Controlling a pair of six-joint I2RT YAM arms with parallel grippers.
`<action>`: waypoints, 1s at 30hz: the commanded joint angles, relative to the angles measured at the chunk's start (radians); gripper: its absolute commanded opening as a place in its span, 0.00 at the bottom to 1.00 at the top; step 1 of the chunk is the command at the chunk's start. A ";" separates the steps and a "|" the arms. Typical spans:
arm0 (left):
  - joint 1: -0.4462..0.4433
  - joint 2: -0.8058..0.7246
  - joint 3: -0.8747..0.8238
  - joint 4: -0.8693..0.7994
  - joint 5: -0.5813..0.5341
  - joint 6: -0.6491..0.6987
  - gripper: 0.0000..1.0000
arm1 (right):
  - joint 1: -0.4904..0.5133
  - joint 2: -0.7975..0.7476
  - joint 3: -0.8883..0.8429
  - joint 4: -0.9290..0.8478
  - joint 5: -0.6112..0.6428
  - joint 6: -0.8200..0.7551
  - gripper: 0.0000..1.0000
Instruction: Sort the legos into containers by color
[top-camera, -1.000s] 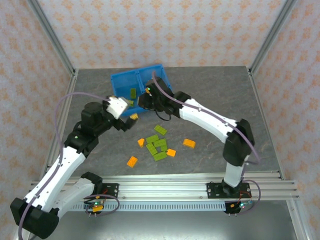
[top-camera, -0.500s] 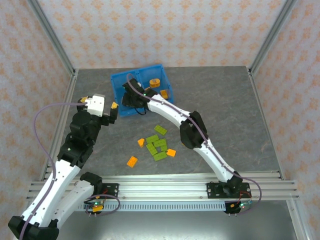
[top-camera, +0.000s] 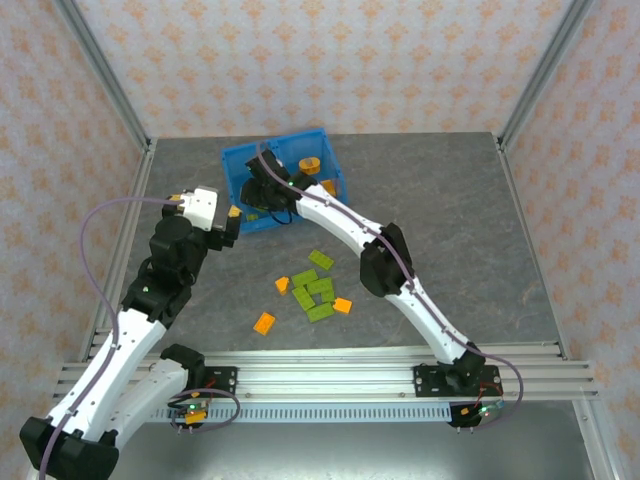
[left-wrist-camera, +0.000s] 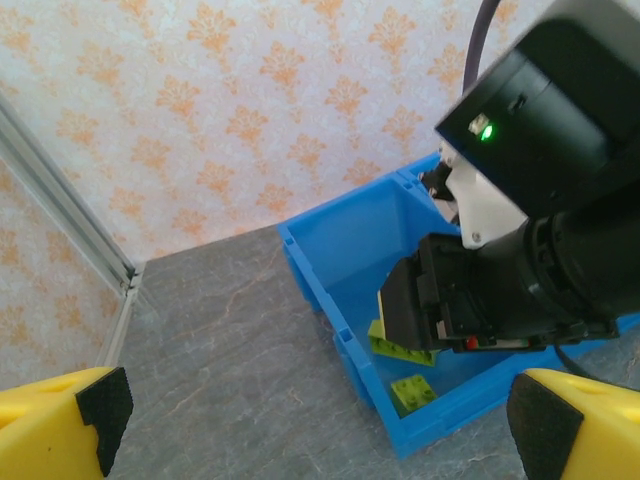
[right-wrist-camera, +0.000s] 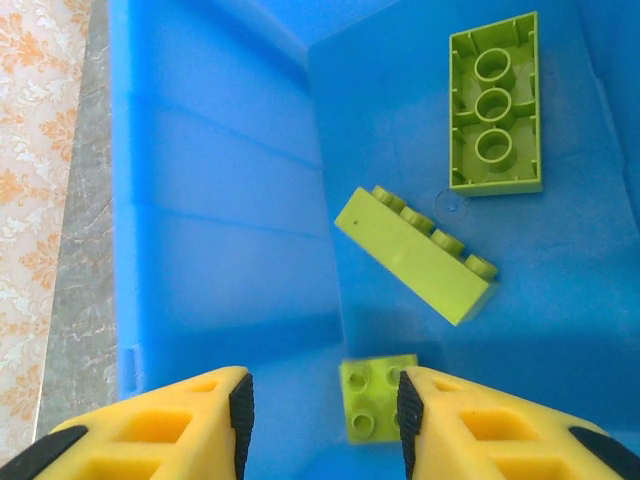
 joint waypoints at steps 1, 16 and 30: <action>0.006 0.011 0.005 0.025 -0.013 0.009 1.00 | -0.008 -0.165 -0.022 -0.040 -0.003 -0.053 0.44; -0.017 0.102 0.194 -0.514 -0.085 -0.849 0.99 | -0.048 -1.155 -1.006 -0.102 0.043 -0.478 0.66; -0.369 0.436 0.031 -0.416 0.059 -1.399 0.90 | -0.052 -1.408 -1.366 -0.193 -0.252 -0.585 0.99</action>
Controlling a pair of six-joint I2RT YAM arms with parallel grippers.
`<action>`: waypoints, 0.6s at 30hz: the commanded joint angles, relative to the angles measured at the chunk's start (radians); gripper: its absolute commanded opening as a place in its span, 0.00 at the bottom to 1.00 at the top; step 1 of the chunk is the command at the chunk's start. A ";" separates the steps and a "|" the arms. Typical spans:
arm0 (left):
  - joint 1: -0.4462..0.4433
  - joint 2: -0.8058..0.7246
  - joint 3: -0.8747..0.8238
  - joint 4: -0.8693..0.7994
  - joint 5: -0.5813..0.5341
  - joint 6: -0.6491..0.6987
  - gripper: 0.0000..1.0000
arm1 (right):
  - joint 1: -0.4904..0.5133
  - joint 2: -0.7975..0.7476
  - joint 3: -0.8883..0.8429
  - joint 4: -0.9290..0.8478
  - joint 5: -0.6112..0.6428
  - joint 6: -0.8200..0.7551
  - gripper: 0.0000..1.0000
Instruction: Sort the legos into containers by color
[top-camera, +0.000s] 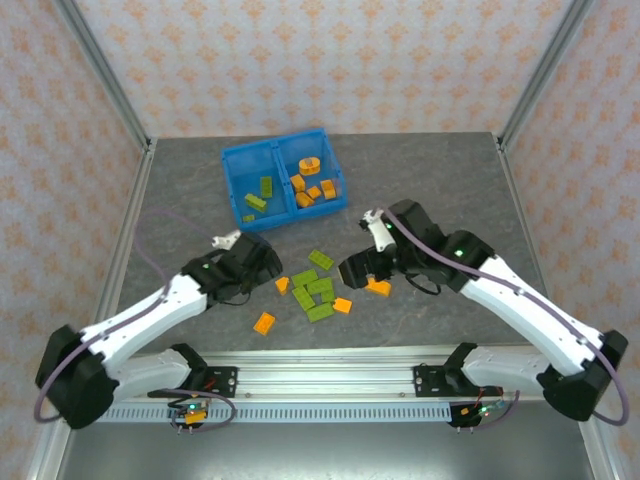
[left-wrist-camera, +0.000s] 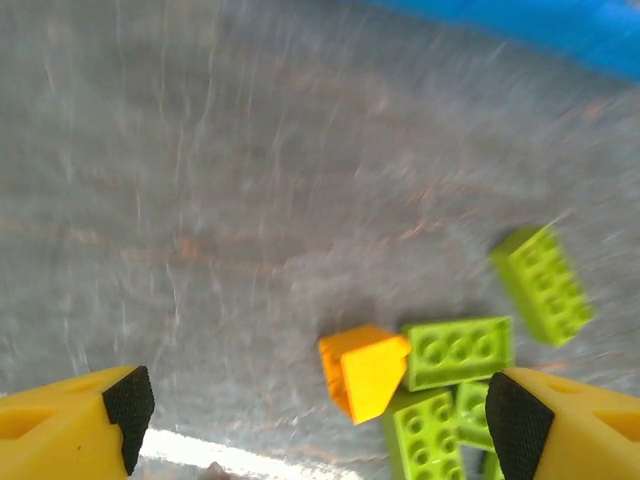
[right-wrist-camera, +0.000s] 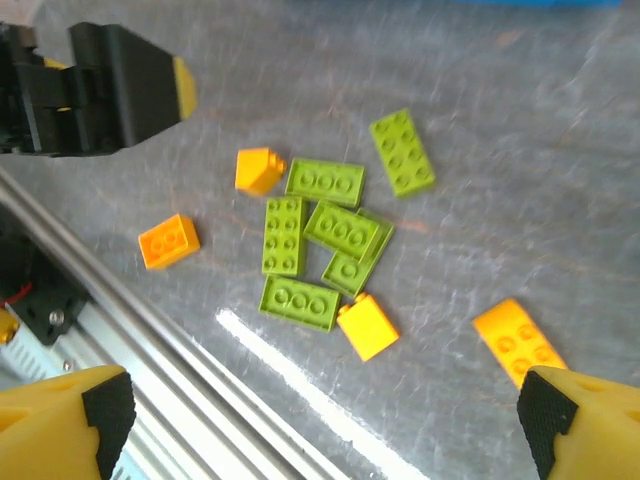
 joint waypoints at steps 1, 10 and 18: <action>-0.029 0.082 0.030 0.042 0.018 -0.117 0.90 | -0.001 0.058 0.034 -0.010 -0.092 -0.054 0.99; -0.046 0.295 0.102 0.081 0.062 -0.112 0.89 | -0.002 0.150 0.074 -0.014 -0.104 -0.073 0.99; -0.046 0.426 0.142 0.123 0.110 -0.090 0.76 | -0.002 0.119 0.052 -0.017 -0.056 -0.057 0.99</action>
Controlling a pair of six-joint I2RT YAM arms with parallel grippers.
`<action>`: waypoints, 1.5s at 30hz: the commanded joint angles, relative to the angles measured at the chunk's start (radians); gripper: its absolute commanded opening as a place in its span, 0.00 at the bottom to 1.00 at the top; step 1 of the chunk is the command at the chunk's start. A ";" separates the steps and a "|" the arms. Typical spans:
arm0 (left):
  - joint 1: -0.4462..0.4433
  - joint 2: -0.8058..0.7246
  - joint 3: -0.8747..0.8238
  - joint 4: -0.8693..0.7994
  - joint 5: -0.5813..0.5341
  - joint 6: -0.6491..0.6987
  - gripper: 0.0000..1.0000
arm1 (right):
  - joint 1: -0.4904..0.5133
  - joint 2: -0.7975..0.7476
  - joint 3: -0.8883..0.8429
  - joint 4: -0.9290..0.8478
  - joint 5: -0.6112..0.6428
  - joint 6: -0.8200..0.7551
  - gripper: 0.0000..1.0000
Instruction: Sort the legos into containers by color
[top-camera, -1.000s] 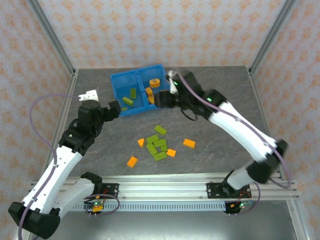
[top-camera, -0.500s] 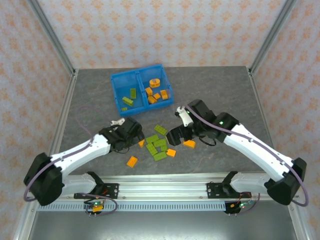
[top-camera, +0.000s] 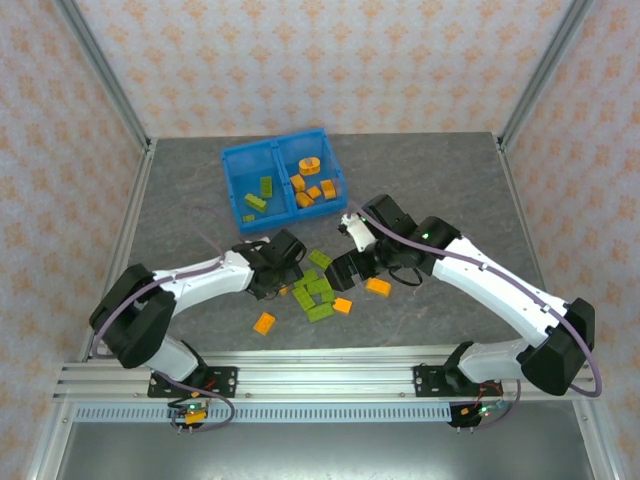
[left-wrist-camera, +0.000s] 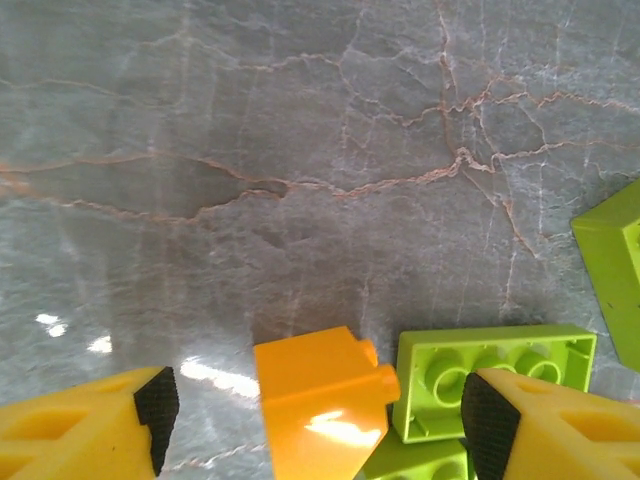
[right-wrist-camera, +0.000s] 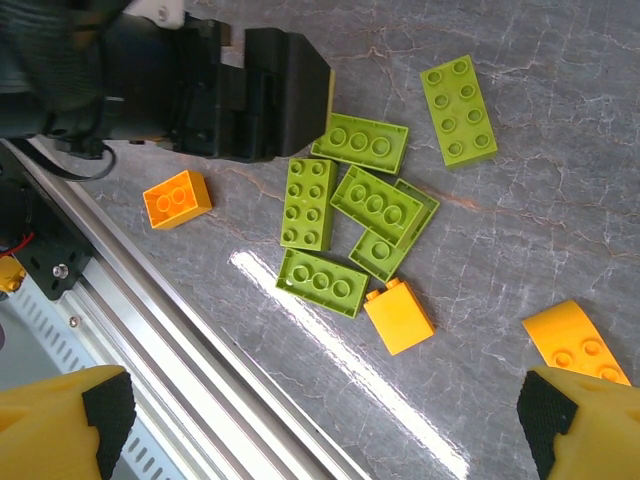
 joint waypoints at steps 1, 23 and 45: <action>-0.007 0.061 0.030 0.022 0.035 -0.007 0.73 | -0.003 -0.030 0.010 -0.014 0.040 -0.002 0.99; -0.007 -0.003 0.025 -0.107 -0.069 0.078 0.47 | -0.004 -0.017 0.013 -0.005 0.048 0.023 0.99; -0.011 0.028 0.019 -0.095 -0.008 0.084 0.56 | -0.004 -0.004 0.031 -0.013 0.049 0.039 0.99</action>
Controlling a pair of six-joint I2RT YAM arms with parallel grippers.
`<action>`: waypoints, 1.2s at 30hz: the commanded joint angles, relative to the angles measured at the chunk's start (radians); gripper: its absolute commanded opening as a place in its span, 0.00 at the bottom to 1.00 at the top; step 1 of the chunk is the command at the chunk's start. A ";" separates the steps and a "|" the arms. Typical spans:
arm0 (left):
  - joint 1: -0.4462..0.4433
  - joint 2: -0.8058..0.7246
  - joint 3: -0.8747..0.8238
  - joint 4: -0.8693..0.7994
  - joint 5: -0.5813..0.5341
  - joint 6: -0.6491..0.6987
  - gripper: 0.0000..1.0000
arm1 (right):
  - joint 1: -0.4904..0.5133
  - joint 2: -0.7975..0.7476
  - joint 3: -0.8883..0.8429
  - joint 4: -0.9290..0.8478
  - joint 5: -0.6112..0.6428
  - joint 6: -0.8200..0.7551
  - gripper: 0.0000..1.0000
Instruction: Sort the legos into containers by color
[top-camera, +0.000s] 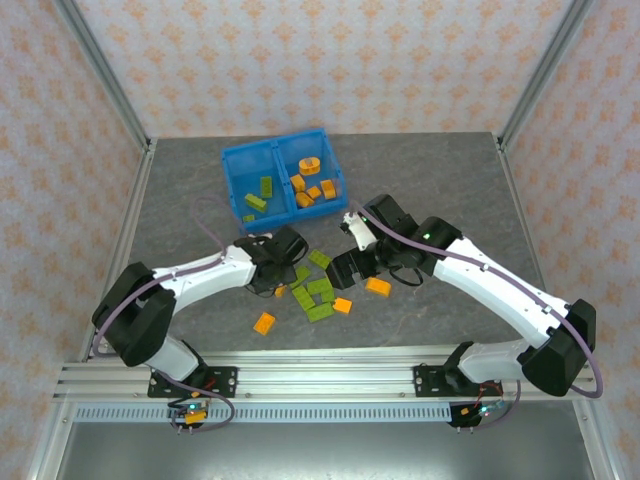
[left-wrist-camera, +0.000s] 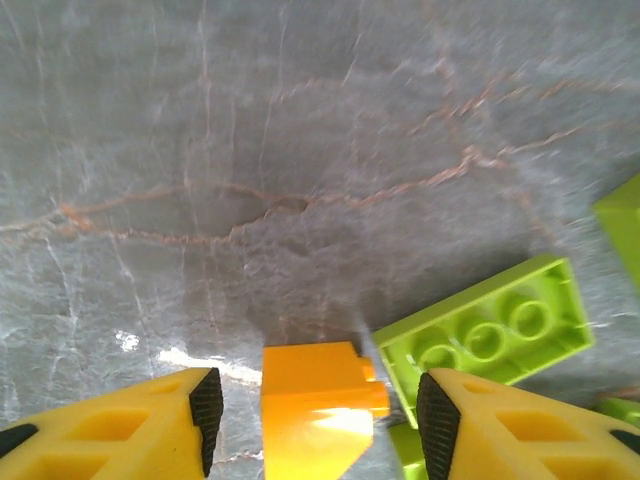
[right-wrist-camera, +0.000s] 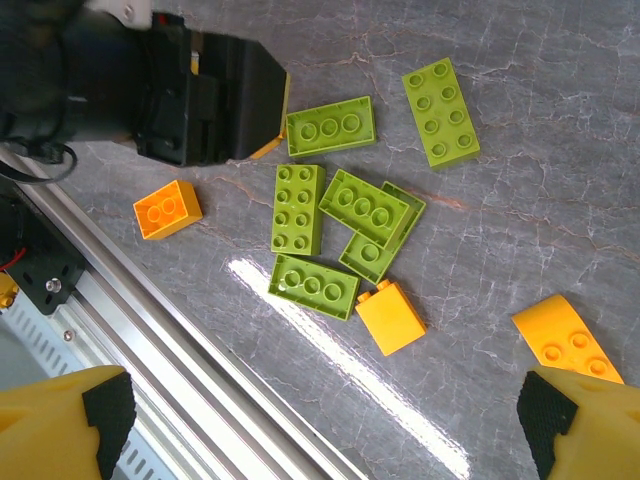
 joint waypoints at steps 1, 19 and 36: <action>-0.011 0.036 -0.037 0.030 0.031 -0.031 0.55 | -0.003 0.001 0.033 -0.015 0.024 0.010 0.99; -0.011 0.033 -0.059 0.030 0.011 -0.002 0.33 | -0.003 0.033 0.060 -0.034 -0.027 0.008 0.99; 0.165 0.238 0.707 0.017 -0.112 0.338 0.30 | -0.024 -0.049 0.095 0.062 0.070 0.116 0.99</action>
